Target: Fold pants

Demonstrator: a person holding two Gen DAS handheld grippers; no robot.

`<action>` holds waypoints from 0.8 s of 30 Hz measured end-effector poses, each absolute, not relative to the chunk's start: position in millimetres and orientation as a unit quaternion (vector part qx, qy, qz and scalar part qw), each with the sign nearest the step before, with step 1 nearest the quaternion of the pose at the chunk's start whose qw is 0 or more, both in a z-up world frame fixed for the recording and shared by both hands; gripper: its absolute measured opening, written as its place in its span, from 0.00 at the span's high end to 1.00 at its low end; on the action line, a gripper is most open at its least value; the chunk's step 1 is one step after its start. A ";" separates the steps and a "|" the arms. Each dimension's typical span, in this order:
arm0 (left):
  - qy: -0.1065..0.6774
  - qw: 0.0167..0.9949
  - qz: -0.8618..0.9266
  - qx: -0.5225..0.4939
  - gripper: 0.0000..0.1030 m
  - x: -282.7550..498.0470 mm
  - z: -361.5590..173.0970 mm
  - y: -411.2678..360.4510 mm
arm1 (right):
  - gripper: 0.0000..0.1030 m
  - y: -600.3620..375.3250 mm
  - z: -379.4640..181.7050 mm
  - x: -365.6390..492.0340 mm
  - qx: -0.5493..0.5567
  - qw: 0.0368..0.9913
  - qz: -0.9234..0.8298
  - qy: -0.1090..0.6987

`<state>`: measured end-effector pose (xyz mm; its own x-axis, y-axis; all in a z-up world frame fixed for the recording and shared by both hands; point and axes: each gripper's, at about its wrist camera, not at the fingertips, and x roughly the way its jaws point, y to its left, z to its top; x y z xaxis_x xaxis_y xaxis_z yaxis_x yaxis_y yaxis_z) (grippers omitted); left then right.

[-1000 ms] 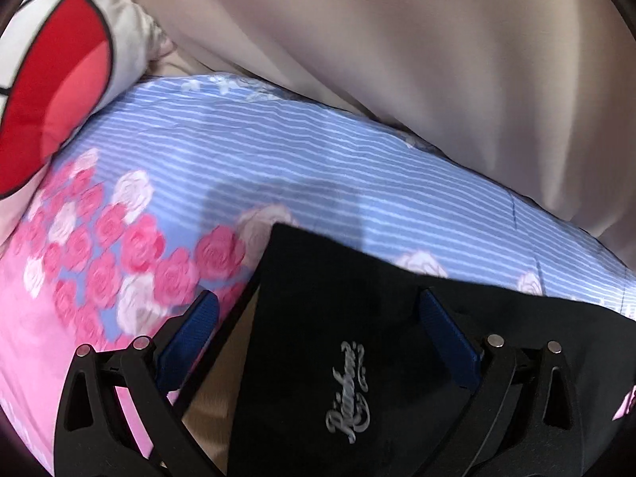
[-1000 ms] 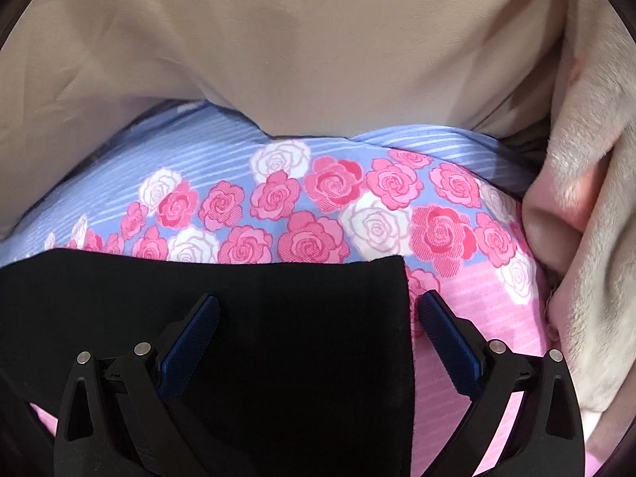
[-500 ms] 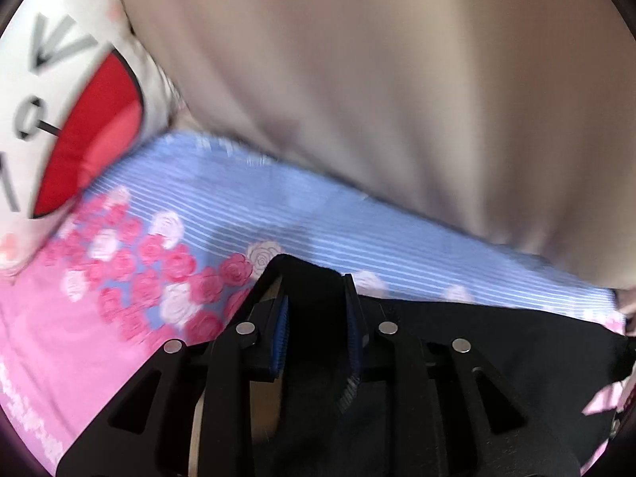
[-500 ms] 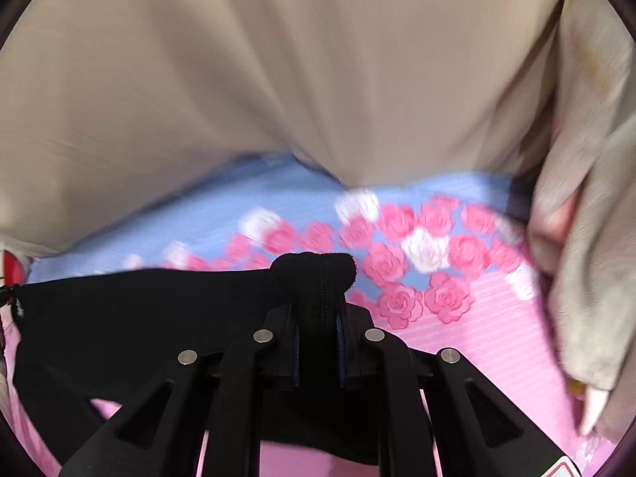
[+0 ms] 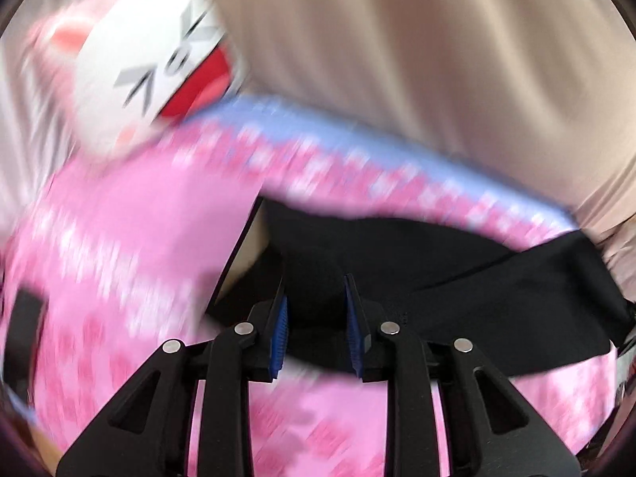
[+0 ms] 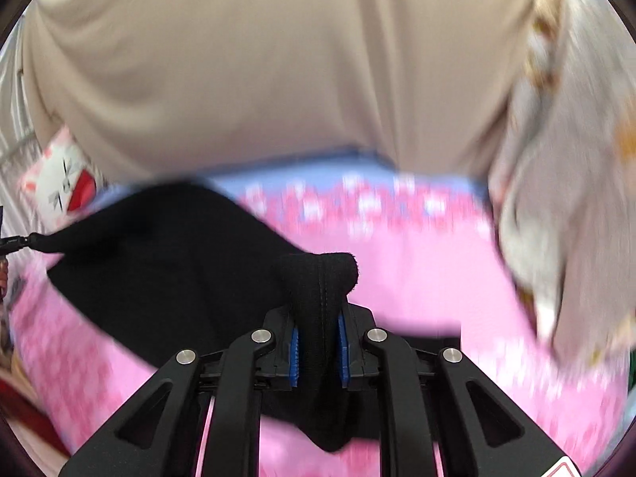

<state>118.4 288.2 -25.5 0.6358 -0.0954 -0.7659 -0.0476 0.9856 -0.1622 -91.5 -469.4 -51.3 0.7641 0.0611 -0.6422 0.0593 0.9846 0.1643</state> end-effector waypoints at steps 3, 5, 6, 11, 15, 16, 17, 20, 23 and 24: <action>0.467 0.877 0.022 -0.110 0.71 106.8 -73.6 305.8 | 0.71 -475.4 -87.4 -110.3 0.113 0.924 -0.018 0.365; 0.465 0.868 0.025 -0.176 0.60 89.8 -82.7 324.8 | 0.54 -481.0 -91.8 -127.3 0.134 0.927 -0.043 0.348; 0.454 0.865 0.014 -0.215 0.46 83.2 -80.8 330.6 | 0.51 -485.4 -89.2 -135.8 0.146 0.929 -0.053 0.335; 0.414 0.850 -0.018 -0.325 0.08 72.1 -70.7 325.1 | 0.44 -489.0 -63.6 -182.0 0.211 0.944 -0.067 0.245; 0.442 0.825 -0.022 -0.352 0.30 104.6 -90.4 312.0 | 0.34 -461.6 -55.9 -181.9 0.212 0.949 -0.039 0.231; 0.453 0.823 -0.005 -0.344 0.71 114.5 -93.3 311.3 | 0.34 -454.5 -55.6 -181.0 0.209 0.949 -0.033 0.232; 0.461 0.825 0.008 -0.328 0.89 120.8 -92.5 312.0 | 0.34 -445.5 -53.1 -176.7 0.207 0.950 -0.025 0.234; 0.436 0.843 -0.020 -0.315 0.93 128.4 -60.6 322.6 | 0.34 -431.0 -54.8 -172.9 0.203 0.948 -0.020 0.244; 0.416 0.861 0.013 -0.291 0.93 124.2 -30.8 346.7 | 0.34 -422.7 -59.5 -172.1 0.208 0.947 -0.020 0.244; 0.430 0.856 0.029 -0.286 0.92 125.5 -38.6 353.9 | 0.34 -422.1 -64.3 -171.1 0.212 0.945 -0.021 0.247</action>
<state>125.5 353.9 -38.6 0.6289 -0.1967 -0.7522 -0.2955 0.8344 -0.4653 -171.1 -422.1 -64.3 0.8776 0.0641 -0.4752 0.1451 0.9090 0.3906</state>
